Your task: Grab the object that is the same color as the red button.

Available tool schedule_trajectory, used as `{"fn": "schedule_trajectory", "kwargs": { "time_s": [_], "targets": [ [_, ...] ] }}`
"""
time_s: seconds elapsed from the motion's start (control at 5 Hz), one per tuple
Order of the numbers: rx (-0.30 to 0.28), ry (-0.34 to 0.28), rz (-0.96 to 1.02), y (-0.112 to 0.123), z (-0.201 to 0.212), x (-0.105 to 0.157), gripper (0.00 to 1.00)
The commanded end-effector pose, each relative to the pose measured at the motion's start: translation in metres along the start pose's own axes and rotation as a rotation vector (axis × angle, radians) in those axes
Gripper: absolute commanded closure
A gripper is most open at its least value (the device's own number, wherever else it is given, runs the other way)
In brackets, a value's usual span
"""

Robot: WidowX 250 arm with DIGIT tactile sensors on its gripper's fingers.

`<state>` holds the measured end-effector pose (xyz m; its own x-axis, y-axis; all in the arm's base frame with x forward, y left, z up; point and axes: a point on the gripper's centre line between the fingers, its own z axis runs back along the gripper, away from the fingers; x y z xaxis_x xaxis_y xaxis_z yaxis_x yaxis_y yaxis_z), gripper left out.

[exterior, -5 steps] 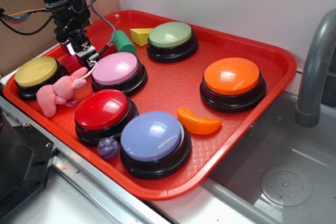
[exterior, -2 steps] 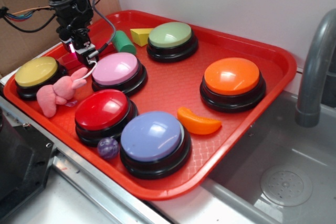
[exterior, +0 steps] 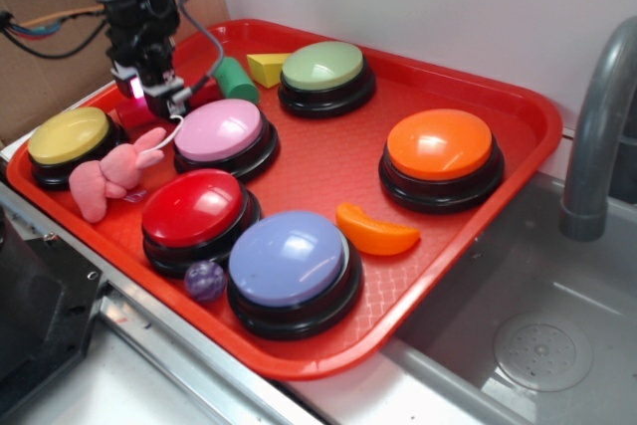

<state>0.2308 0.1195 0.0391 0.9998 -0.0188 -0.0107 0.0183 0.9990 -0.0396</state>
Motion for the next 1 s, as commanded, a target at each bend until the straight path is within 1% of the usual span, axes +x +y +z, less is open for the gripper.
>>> {"fn": "schedule_trajectory", "kwargs": {
  "time_s": [0.0, 0.2, 0.4, 0.6, 0.8],
  "targets": [
    [0.014, -0.119, 0.049, -0.038, 0.076, 0.009, 1.0],
    [0.004, -0.128, 0.051, -0.069, 0.098, 0.002, 1.0],
    [-0.026, -0.141, 0.024, -0.098, 0.11, -0.006, 1.0],
    [-0.011, -0.159, 0.019, -0.114, 0.114, -0.012, 1.0],
    [-0.009, -0.116, 0.025, -0.111, 0.114, -0.013, 1.0]
  ]
}}
